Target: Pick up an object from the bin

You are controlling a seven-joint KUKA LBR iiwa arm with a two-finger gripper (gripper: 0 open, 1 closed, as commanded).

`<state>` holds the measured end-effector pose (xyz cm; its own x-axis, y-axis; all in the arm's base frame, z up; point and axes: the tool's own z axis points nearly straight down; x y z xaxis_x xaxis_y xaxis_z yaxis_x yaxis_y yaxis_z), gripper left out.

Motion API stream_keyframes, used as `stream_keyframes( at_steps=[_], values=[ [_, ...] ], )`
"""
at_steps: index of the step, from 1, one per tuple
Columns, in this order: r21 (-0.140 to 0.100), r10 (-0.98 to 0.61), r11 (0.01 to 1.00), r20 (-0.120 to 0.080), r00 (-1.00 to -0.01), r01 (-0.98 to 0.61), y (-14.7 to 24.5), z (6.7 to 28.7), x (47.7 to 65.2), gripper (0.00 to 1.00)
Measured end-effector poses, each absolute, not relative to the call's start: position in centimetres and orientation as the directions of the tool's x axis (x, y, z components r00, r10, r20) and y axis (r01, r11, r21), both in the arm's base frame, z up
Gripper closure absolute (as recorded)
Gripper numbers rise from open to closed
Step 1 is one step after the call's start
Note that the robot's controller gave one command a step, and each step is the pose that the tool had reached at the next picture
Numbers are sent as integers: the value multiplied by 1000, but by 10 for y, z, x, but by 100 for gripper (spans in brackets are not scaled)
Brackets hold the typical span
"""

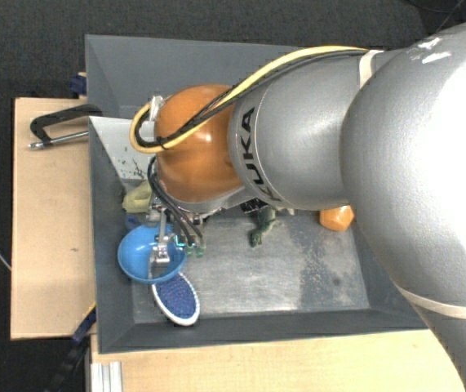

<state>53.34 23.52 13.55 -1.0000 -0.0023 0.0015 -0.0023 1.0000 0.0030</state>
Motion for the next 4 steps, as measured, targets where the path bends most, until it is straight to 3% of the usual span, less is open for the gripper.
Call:
stream_keyframes(
  at_steps=[1,2,4],
  values=[
    [5,96,995,-8,-995,96,235,112,538,0],
    [7,395,919,-3,-919,395,221,73,502,0],
    [4,394,919,-1,-919,394,223,75,504,0]
  ],
)
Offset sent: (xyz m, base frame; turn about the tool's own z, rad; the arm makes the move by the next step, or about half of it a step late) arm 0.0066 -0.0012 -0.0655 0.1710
